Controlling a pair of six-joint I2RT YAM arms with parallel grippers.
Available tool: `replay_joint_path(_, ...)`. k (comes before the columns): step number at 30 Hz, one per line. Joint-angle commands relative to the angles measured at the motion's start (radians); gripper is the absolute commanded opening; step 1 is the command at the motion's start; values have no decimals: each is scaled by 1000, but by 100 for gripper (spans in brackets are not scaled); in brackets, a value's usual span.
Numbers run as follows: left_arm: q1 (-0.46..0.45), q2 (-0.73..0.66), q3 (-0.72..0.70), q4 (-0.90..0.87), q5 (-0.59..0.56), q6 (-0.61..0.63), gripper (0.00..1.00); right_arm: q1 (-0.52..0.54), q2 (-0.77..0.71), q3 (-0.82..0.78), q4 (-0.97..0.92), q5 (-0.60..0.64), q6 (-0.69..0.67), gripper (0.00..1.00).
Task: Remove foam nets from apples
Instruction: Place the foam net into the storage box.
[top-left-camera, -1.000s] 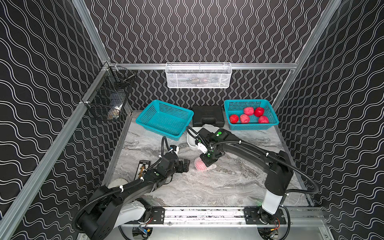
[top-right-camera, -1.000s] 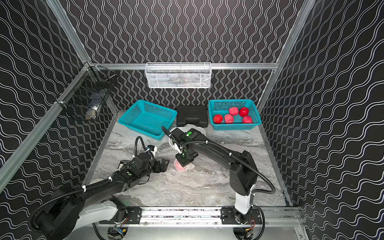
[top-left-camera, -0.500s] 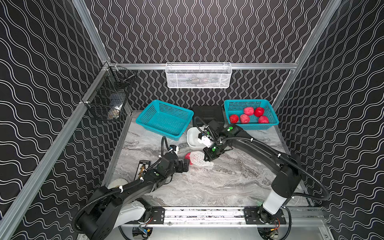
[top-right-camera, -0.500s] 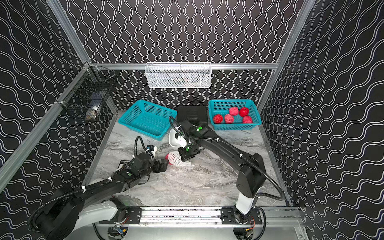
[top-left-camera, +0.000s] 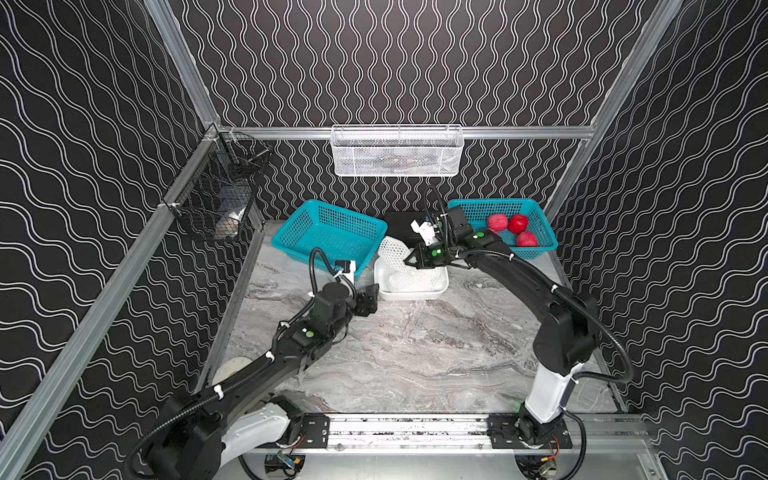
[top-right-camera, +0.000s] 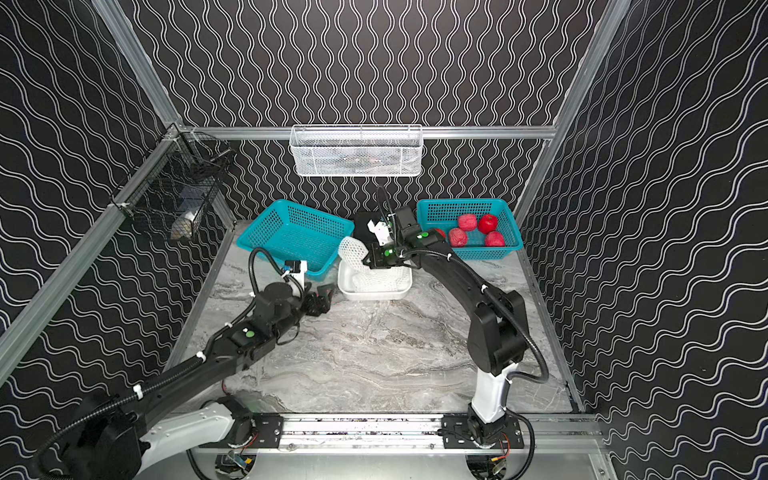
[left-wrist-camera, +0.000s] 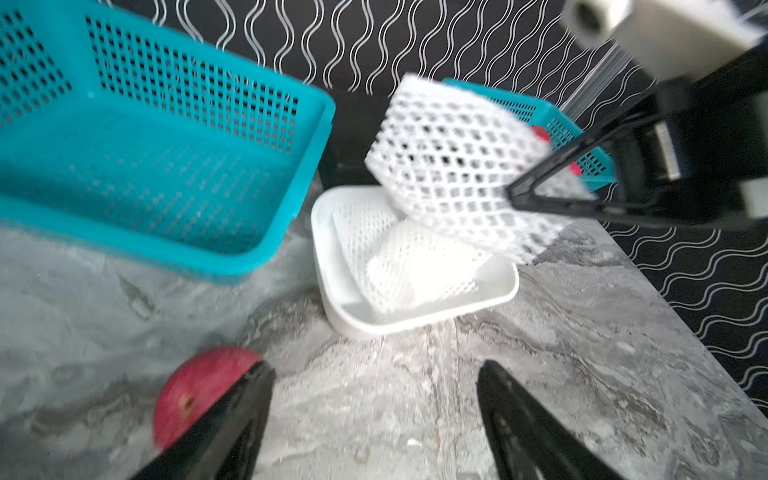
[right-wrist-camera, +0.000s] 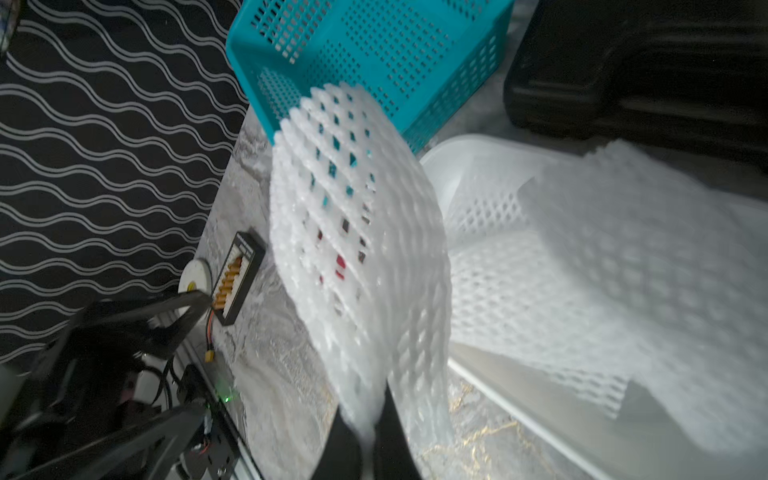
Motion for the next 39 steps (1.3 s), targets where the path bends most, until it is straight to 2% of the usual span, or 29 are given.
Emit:
replay_joint_path(1, 3, 100, 106, -6, 2, 73, 76, -25, 65, 17, 74, -56, 39, 0)
replay_joint_path(8, 20, 376, 351, -47, 59, 114, 70, -25, 233, 30, 51, -39, 32, 0)
replay_joint_path(10, 22, 441, 401, -50, 72, 116, 69, -25, 249, 4, 97, -21, 58, 0)
replay_joint_path(13, 24, 530, 464, -57, 73, 129, 67, -26, 263, -11, 117, 32, 68, 1)
replay_joint_path(18, 28, 672, 573, -129, 87, 152, 65, -26, 255, -42, 142, 14, 65, 7)
replay_joint_path(20, 39, 723, 618, -172, 93, 146, 60, -25, 231, -73, 179, 17, 75, 7)
replay_joint_path(24, 68, 763, 622, -125, 99, 132, 54, -24, 224, -83, 179, 11, 65, 10)
replay_joint_path(28, 74, 839, 703, -189, 98, 162, 50, -25, 216, -96, 198, -1, 73, 11)
replay_joint_path(31, 75, 889, 746, -230, 109, 191, 50, -25, 204, -104, 212, -5, 75, 17)
replay_joint_path(37, 75, 959, 799, -287, 121, 199, 51, -25, 124, -132, 238, -22, 54, 37)
replay_joint_path(39, 75, 981, 817, -309, 117, 200, 52, -25, 66, -154, 261, -25, 48, 48)
